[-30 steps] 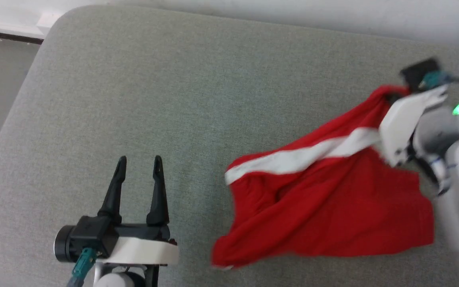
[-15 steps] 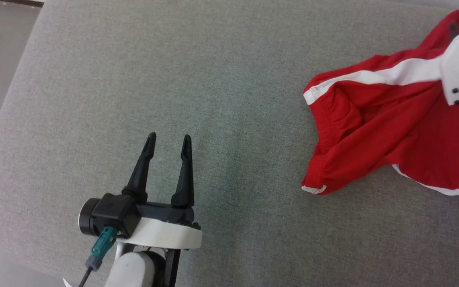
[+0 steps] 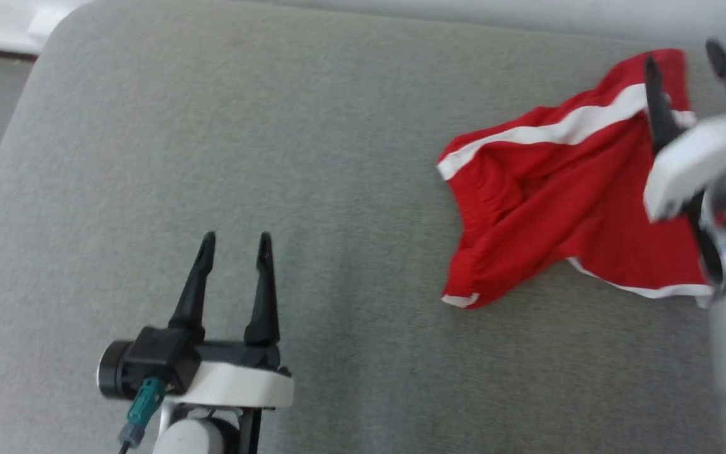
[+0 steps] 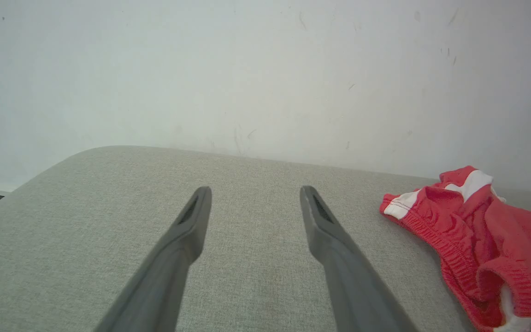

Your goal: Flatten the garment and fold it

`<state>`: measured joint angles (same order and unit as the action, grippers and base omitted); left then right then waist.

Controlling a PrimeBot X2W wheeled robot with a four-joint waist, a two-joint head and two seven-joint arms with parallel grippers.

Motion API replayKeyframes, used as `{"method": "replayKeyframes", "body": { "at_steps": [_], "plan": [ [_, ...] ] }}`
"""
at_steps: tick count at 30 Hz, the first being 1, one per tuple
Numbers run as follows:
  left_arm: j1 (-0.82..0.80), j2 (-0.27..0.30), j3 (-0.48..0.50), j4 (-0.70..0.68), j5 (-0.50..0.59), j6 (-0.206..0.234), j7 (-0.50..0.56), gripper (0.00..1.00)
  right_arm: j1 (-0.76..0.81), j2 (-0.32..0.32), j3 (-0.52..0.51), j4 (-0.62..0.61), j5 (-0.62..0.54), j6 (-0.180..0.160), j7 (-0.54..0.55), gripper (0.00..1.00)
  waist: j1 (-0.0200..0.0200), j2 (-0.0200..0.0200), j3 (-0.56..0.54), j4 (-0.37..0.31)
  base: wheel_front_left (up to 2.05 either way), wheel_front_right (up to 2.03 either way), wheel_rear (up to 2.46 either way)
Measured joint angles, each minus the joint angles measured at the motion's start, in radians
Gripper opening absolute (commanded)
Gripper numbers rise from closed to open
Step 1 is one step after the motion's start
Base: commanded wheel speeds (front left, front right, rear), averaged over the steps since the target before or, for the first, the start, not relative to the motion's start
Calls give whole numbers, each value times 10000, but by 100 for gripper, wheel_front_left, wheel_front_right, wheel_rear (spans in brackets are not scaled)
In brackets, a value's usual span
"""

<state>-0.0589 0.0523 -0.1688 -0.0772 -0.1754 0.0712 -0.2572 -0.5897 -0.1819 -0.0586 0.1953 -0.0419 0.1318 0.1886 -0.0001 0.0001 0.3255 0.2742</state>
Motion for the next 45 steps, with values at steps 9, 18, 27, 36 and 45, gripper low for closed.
{"method": "replayKeyframes", "body": {
  "at_steps": [9, 18, 27, 36, 45],
  "plan": [
    [801, -4, 468, -196, 188, -15, 0, 100, 4827, 1306, -1672, -3114, 395, -2, -1687, 100, -1, 0, -589, -1104, 0, 0, 0],
    [587, 199, 598, -8, 284, -564, 0, 100, 6481, 1304, -1747, -2844, 1843, -2, -2819, 100, -1, -2, -919, -2084, 0, 0, 0],
    [-2708, 844, -537, 1434, 790, -1595, 1929, 100, 5890, 1300, -1638, -3277, 1716, -2, -2991, 100, 2, -2, -547, -2519, 0, 0, 0],
    [-4981, 1335, -1822, 3948, 1005, -1935, 3588, 100, 5589, 1306, -1321, -3252, 1764, -2, -3062, 100, 3, -2, 312, -2802, 0, 0, 0],
    [-5633, 1346, -2100, 5432, -6, -1942, 4562, 40, 5488, 1304, -1183, -2966, 1935, -2, -3231, 100, 1, -2, 733, -3384, 0, 0, 0]
  ]
}}
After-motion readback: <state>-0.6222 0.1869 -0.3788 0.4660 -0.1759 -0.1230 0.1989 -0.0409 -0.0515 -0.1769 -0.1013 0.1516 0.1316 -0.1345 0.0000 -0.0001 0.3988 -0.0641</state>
